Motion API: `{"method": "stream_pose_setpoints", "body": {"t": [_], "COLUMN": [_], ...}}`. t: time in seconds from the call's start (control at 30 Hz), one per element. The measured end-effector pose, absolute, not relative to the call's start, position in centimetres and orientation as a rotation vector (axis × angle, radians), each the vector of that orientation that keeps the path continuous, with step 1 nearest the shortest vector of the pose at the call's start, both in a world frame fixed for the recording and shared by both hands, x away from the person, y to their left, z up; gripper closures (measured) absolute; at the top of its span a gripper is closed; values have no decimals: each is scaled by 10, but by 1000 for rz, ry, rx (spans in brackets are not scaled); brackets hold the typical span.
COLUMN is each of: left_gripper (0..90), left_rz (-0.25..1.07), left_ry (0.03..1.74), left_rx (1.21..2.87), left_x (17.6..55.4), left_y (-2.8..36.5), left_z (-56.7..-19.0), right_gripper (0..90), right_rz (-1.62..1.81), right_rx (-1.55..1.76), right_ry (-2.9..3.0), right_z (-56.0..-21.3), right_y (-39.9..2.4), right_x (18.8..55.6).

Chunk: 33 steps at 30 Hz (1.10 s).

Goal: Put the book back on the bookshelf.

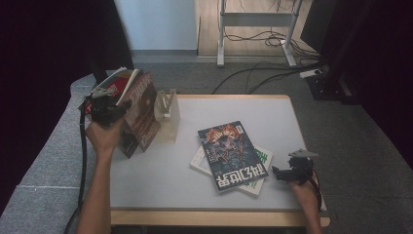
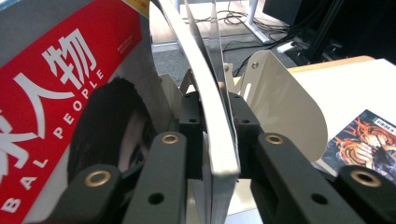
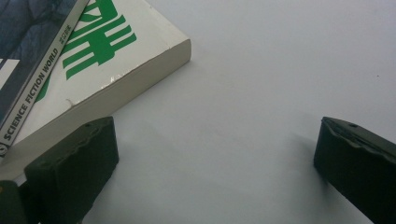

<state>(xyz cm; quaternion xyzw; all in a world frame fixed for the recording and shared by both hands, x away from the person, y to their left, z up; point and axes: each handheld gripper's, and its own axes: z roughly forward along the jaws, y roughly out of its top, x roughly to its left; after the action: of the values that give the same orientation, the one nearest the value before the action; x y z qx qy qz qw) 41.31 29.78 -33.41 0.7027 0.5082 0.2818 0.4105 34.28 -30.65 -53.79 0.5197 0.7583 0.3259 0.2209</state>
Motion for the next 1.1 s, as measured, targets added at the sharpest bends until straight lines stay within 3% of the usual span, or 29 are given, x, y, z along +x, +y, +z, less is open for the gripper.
{"method": "stream_pose_setpoints", "body": {"t": [0.7,1.1], "left_gripper": [476,212], "left_rz": [690,618], "left_ry": [1182,1114], "left_rx": [1793,1819], "left_x": [382,368], "left_y": [305,304], "left_z": [-326,-332], "right_gripper": [0,0], "right_rz": [903,902], "right_rx": [1437,1436], "right_ry": [2095,2095], "right_z": [-538,-538], "right_y": [-306,-306], "right_x": [343,343]}}
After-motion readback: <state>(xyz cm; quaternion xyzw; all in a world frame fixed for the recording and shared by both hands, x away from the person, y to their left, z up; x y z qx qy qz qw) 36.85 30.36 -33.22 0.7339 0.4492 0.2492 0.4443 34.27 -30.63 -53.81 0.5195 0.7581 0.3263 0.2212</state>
